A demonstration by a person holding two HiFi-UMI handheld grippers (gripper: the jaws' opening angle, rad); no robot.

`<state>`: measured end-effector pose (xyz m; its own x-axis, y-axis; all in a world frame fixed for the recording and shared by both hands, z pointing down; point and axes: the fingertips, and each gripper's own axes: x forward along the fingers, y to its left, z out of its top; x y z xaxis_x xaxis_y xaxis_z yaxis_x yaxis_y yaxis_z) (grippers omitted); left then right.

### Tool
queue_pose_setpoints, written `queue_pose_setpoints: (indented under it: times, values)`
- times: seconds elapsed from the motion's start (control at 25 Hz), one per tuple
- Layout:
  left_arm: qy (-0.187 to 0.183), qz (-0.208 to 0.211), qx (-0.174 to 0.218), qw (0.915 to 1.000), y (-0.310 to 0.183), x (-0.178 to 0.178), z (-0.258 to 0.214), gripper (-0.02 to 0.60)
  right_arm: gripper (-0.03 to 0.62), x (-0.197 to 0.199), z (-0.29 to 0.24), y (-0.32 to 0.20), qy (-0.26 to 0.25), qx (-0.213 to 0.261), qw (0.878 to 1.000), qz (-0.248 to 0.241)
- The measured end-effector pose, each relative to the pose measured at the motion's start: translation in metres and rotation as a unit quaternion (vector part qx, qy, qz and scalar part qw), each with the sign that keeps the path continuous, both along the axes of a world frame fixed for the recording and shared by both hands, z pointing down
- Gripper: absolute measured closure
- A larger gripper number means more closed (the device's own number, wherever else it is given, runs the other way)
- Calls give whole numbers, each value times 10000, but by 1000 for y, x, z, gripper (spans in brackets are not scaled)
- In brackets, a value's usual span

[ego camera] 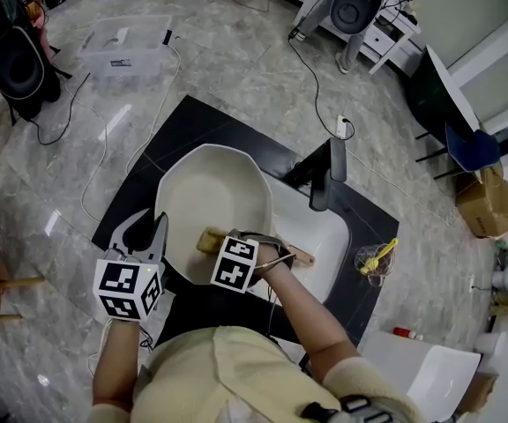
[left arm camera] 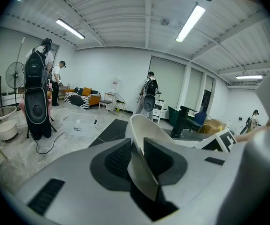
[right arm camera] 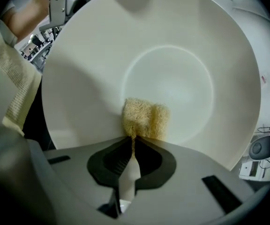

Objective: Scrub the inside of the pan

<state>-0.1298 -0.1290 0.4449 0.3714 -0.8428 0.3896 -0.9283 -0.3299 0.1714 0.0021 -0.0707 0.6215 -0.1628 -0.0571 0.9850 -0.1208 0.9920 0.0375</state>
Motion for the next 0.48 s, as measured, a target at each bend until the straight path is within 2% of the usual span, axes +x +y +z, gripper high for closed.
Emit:
queue_pose_setpoints:
  times: [0.48]
  values:
    - [14,-6,16,10000,0,1,3,500,562,27,12,-48,364,518,9941,882]
